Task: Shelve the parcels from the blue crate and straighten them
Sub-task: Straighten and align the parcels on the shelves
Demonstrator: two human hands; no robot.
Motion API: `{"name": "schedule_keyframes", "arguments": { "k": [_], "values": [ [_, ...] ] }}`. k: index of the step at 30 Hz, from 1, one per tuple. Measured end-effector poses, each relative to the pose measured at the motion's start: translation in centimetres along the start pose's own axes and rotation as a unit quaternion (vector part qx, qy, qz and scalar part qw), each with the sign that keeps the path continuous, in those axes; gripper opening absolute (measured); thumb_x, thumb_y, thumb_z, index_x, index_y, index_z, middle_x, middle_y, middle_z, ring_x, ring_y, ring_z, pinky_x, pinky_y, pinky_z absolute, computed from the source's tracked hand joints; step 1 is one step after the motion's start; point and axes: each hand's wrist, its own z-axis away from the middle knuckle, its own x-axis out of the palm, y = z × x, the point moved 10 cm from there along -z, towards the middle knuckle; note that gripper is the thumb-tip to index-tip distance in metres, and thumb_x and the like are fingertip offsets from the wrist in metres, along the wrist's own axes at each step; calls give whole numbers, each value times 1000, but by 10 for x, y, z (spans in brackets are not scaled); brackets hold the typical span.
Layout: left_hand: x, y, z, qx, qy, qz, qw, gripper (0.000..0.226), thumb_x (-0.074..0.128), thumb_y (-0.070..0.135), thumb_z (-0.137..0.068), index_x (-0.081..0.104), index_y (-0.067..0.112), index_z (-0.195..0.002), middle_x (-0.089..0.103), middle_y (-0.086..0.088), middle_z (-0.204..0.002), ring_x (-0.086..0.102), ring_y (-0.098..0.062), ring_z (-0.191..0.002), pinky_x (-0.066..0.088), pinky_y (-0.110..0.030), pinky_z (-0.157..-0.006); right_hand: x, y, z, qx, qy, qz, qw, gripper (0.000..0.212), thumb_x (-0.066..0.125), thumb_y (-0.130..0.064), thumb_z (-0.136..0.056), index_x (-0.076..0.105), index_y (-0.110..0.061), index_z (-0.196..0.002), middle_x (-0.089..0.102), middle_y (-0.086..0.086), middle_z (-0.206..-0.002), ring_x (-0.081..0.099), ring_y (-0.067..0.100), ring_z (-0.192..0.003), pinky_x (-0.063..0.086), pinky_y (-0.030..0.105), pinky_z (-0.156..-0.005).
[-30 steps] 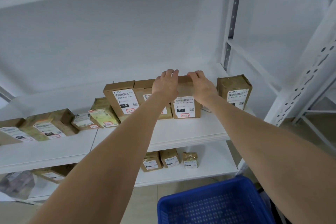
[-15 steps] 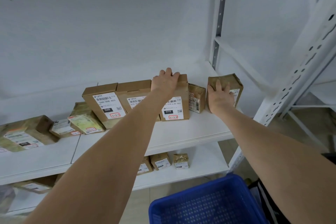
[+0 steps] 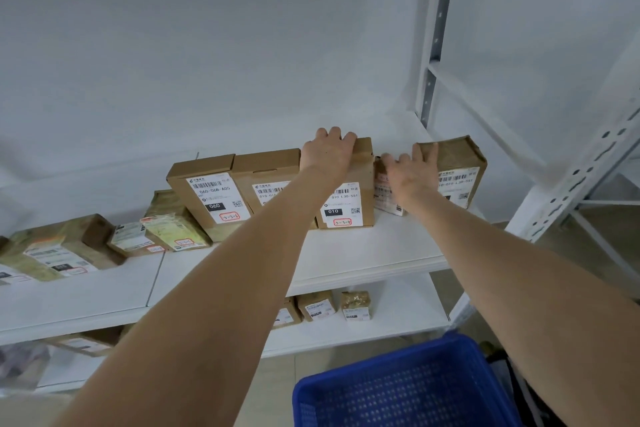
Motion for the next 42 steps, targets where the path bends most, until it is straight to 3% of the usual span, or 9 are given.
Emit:
{"name": "schedule_keyframes", "arguments": {
  "k": [4, 8, 11, 15, 22, 25, 31, 42],
  "values": [
    [-2, -3, -1, -10, -3, -16, 1000, 64, 58, 2, -86, 31, 20, -141, 41, -8, -131, 40, -27, -119, 47, -34, -76, -5, 9, 5, -3, -8, 4, 1000, 67, 63, -20, -84, 28, -21, -142, 56, 10, -132, 21, 35, -142, 3, 63, -115],
    [-1, -3, -1, -21, -13, -19, 1000, 65, 60, 4, -85, 31, 21, -140, 41, -8, -130, 40, -27, -118, 43, -32, -71, -13, 7, 8, -20, 13, -8, 1000, 61, 54, -16, -90, 28, -14, -144, 43, 10, -143, 20, 34, -143, 15, 54, -117],
    [3, -2, -1, -29, -18, -11, 999, 68, 62, 3, -83, 31, 21, -140, 40, -8, -129, 41, -26, -118, 44, -33, -71, -15, 3, 10, -31, 18, 3, 999, 50, 56, -16, -89, 39, -14, -136, 54, 5, -133, 31, 30, -133, 31, 41, -107],
    [5, -5, -2, -36, -20, -13, 999, 69, 63, 5, -84, 30, 23, -141, 40, -8, -129, 44, -25, -115, 42, -32, -70, -7, 1, 11, -41, 8, 10, 999, 49, 63, -13, -86, 44, -18, -131, 57, 2, -126, 41, 26, -124, 38, 35, -94],
    [4, -4, -9, -33, -16, 4, 999, 64, 58, 12, -91, 28, 32, -144, 40, -5, -132, 42, -25, -121, 40, -33, -73, -8, 13, 14, -27, 5, -10, 1000, 47, 53, -5, -90, 45, -17, -135, 54, 6, -127, 44, 27, -121, 41, 36, -91],
    [8, -6, -10, -38, -33, 38, 998, 66, 53, 8, -92, 26, 35, -145, 40, -7, -134, 40, -26, -124, 41, -34, -77, -5, 13, 16, -15, 7, -17, 1000, 53, 56, -4, -87, 41, -17, -136, 52, 8, -127, 45, 28, -119, 43, 35, -90],
    [7, -9, -10, -31, -25, 31, 999, 68, 51, 8, -94, 21, 36, -148, 40, -9, -132, 43, -27, -121, 37, -33, -76, -6, 10, 17, -11, 12, -24, 1000, 50, 58, -3, -86, 43, -16, -133, 51, 8, -124, 44, 27, -116, 38, 32, -70],
    [10, -25, -15, -33, -35, 30, 998, 68, 51, 14, -95, 18, 40, -148, 41, -7, -133, 42, -26, -122, 42, -35, -77, -4, -8, 4, 7, 25, -70, 997, 63, 65, -5, -82, 38, -16, -138, 48, 8, -127, 42, 28, -119, 40, 31, -65]
  ]
}}
